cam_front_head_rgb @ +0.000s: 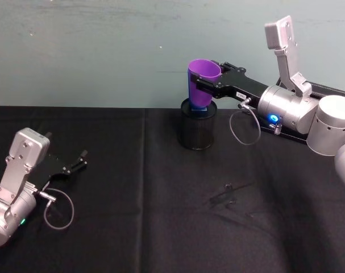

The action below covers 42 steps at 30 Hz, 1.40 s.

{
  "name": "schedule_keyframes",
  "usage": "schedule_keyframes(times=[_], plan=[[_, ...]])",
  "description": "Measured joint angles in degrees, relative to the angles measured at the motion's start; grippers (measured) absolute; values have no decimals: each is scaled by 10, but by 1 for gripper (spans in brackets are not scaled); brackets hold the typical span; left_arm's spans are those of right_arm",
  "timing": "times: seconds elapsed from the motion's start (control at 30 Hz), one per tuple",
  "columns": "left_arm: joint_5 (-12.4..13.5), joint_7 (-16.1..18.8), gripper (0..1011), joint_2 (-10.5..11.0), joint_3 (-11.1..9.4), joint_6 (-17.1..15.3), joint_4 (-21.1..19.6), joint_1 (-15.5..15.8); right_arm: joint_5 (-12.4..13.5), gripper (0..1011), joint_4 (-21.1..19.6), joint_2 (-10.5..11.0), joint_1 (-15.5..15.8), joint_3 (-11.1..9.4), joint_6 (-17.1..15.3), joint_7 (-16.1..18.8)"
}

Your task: Pick up one cup with a gripper and tap it against the other cup.

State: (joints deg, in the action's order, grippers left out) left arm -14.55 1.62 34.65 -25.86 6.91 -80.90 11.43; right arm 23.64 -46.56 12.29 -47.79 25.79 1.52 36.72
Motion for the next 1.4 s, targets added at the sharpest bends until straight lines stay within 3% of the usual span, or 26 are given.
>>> schedule_keyframes(times=[1.4], plan=[[0,0,1011,0,0,0,0,0,1,726,-3,1,1,2,-2,-3]])
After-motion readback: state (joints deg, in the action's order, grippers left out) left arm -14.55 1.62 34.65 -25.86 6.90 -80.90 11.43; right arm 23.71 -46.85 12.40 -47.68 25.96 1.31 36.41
